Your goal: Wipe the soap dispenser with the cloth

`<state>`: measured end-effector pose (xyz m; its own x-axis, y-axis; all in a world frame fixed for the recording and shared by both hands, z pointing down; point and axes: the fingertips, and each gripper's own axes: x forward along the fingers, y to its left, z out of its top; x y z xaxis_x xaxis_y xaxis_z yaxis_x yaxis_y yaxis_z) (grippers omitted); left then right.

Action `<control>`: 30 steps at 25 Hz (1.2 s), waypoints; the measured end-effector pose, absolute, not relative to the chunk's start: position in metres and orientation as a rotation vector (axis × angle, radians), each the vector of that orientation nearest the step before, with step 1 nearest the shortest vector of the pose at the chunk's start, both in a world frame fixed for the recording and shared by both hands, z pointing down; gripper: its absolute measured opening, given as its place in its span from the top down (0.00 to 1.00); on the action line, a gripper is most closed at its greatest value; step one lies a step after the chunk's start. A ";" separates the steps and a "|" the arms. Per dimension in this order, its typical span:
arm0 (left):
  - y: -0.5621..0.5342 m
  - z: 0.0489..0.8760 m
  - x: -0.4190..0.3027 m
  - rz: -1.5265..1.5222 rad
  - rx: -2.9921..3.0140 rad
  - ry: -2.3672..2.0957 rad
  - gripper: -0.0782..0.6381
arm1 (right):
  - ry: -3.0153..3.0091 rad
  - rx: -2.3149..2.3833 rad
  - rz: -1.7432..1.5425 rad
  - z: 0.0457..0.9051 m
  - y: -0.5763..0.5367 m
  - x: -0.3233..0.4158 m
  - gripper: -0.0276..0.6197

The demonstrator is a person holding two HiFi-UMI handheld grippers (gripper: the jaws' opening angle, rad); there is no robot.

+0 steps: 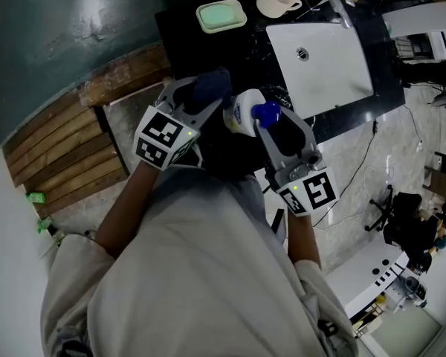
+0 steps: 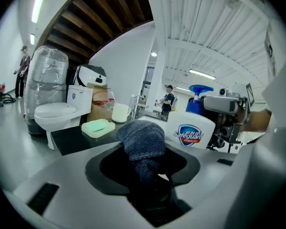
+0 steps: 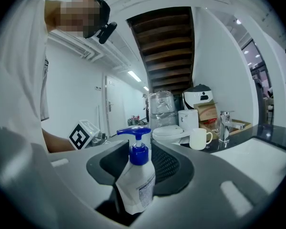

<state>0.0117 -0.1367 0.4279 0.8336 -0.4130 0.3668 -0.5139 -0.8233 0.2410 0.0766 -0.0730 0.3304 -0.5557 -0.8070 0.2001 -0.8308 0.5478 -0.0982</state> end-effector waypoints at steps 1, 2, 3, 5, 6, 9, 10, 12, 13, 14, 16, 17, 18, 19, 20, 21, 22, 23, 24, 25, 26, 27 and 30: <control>-0.136 0.422 0.011 0.409 2.685 -0.698 0.64 | -2.648 1.403 0.273 0.330 -0.072 0.077 0.74; -0.136 0.417 0.010 0.392 2.689 -0.700 0.64 | -2.647 1.392 0.271 0.330 -0.071 0.076 0.74; -0.137 0.412 0.010 0.377 2.695 -0.703 0.64 | -2.643 1.379 0.269 0.331 -0.069 0.075 0.74; -0.136 0.402 0.008 0.344 2.705 -0.709 0.64 | -2.624 1.365 0.260 0.334 -0.062 0.074 0.74; -0.135 0.397 0.006 0.322 2.707 -0.714 0.64 | -2.611 1.364 0.253 0.334 -0.057 0.074 0.74; -0.133 0.380 0.000 0.252 2.711 -0.732 0.64 | -2.570 1.400 0.223 0.332 -0.041 0.080 0.76; -0.133 0.373 -0.003 0.224 2.711 -0.738 0.64 | -2.558 1.426 0.208 0.328 -0.036 0.084 0.82; -0.133 0.360 -0.008 0.166 2.712 -0.750 0.64 | -2.533 1.491 0.186 0.319 -0.028 0.094 0.93; -0.132 0.353 -0.011 0.137 2.713 -0.755 0.64 | -2.522 1.522 0.181 0.314 -0.026 0.098 0.95; -0.132 0.346 -0.013 0.110 2.716 -0.758 0.64 | -2.514 1.549 0.177 0.308 -0.024 0.103 0.95; -0.132 0.330 -0.015 0.065 2.733 -0.751 0.64 | -2.508 1.595 0.159 0.297 -0.021 0.111 0.96; -0.132 0.322 -0.015 0.050 2.747 -0.744 0.64 | -2.506 1.610 0.143 0.292 -0.021 0.113 0.96; -0.131 0.315 -0.014 0.039 2.764 -0.734 0.64 | -2.504 1.620 0.125 0.286 -0.020 0.115 0.96; -0.129 0.309 -0.014 0.032 2.782 -0.724 0.64 | -2.502 1.625 0.105 0.281 -0.019 0.115 0.96; -0.127 0.302 -0.014 0.030 2.802 -0.717 0.64 | -2.503 1.629 0.088 0.276 -0.018 0.114 0.96; -0.126 0.294 -0.013 0.032 2.822 -0.713 0.64 | -2.505 1.631 0.074 0.271 -0.017 0.113 0.96; -0.125 0.287 -0.013 0.034 2.839 -0.712 0.64 | -2.507 1.633 0.063 0.266 -0.016 0.112 0.96; -0.123 0.281 -0.012 0.032 2.853 -0.711 0.64 | -2.510 1.634 0.055 0.262 -0.015 0.111 0.96; -0.122 0.276 -0.012 0.025 2.861 -0.708 0.64 | -2.514 1.635 0.050 0.259 -0.015 0.110 0.96; -0.121 0.272 -0.011 0.015 2.867 -0.704 0.64 | -2.520 1.637 0.048 0.255 -0.014 0.110 0.96; -0.119 0.267 -0.010 0.007 2.872 -0.698 0.64 | -2.526 1.641 0.048 0.252 -0.013 0.110 0.96; -0.118 0.263 -0.010 0.001 2.878 -0.694 0.64 | -2.532 1.645 0.050 0.249 -0.012 0.110 0.96; -0.115 0.254 -0.009 -0.014 2.888 -0.690 0.64 | -2.534 1.653 0.046 0.242 -0.011 0.114 0.96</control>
